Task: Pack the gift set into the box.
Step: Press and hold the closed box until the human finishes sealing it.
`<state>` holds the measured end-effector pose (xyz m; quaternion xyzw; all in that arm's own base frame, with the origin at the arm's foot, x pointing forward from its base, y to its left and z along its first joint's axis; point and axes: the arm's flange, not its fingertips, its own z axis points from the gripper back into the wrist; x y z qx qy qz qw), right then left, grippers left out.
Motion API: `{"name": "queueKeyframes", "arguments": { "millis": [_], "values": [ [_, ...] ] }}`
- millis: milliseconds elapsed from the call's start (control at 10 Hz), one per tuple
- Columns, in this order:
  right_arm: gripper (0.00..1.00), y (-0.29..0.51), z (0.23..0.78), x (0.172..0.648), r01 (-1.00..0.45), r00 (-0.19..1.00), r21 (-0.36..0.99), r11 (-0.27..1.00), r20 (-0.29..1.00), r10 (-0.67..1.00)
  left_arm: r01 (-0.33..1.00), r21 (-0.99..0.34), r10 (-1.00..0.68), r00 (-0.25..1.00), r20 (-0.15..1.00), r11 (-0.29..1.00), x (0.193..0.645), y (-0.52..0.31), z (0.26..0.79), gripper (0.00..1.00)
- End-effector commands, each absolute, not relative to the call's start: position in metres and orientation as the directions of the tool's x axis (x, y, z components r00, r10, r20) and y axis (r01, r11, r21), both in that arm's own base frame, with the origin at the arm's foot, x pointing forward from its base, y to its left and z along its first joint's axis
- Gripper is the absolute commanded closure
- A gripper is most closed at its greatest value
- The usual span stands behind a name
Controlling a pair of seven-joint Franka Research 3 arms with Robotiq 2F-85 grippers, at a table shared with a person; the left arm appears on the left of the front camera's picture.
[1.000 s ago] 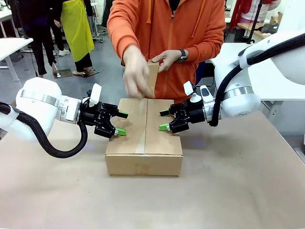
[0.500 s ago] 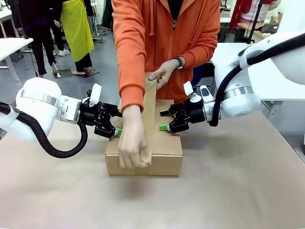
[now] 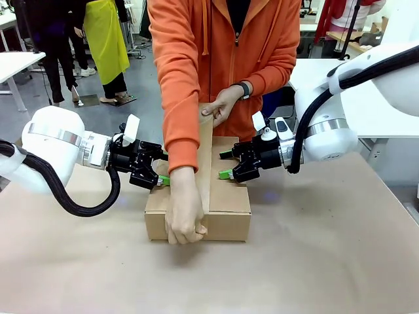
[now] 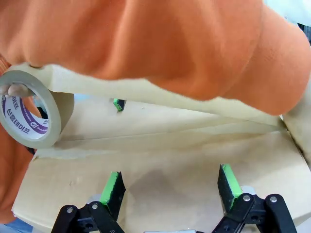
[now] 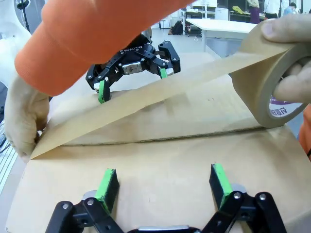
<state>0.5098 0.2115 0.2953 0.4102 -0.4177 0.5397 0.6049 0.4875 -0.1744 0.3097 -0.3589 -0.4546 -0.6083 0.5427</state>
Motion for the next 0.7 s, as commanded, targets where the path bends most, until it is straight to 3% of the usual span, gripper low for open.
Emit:
{"name": "queueKeyframes", "arguments": {
  "millis": [0, 600],
  "values": [
    [0.00, 0.2116, 0.2928, 0.5081, -0.996, 0.062, 0.039, 0.078, 0.949, 0.310, 0.984, 0.177, -0.334, -0.167, 0.927, -0.002, 0.4871, -0.1742, 0.3080, 0.00],
    [0.00, 0.2116, 0.2928, 0.5081, -0.996, 0.062, 0.039, 0.078, 0.949, 0.310, 0.984, 0.177, -0.334, -0.167, 0.927, -0.002, 0.4871, -0.1742, 0.3080, 0.00]
  ]
}}
